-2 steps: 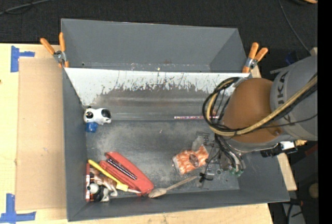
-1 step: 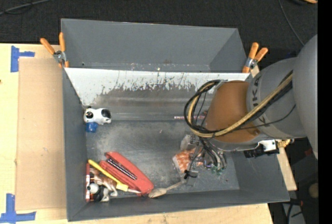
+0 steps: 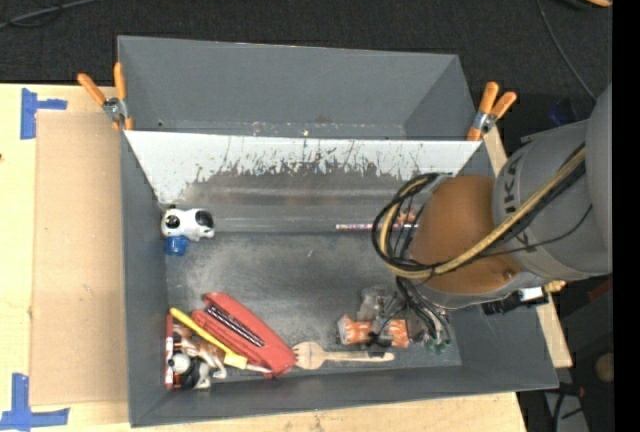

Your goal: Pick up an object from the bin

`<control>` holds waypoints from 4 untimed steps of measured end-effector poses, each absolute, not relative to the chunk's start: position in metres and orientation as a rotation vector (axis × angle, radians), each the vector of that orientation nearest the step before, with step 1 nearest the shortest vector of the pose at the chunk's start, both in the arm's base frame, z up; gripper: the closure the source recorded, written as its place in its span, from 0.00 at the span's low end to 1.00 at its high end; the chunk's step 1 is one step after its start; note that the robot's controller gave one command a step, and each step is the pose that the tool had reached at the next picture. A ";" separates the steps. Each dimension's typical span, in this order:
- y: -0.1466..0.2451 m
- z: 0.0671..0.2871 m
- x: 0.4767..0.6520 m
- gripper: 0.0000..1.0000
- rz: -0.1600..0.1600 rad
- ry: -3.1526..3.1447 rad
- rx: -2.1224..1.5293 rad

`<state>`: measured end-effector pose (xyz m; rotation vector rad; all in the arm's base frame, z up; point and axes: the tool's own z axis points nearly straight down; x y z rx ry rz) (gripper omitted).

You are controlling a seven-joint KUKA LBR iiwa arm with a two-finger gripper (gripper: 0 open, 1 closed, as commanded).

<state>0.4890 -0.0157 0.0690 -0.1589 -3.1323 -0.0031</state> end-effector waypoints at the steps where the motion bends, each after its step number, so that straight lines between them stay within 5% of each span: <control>1: -0.016 0.069 0.489 1.00 -0.003 -3.132 -0.157; 3: -0.024 0.221 0.494 1.00 -0.004 -3.120 -0.128; 4: -0.024 0.216 0.498 1.00 -0.003 -3.143 -0.116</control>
Offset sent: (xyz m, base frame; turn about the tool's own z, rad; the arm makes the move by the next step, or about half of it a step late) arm 0.0083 -0.0035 0.0746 -0.0450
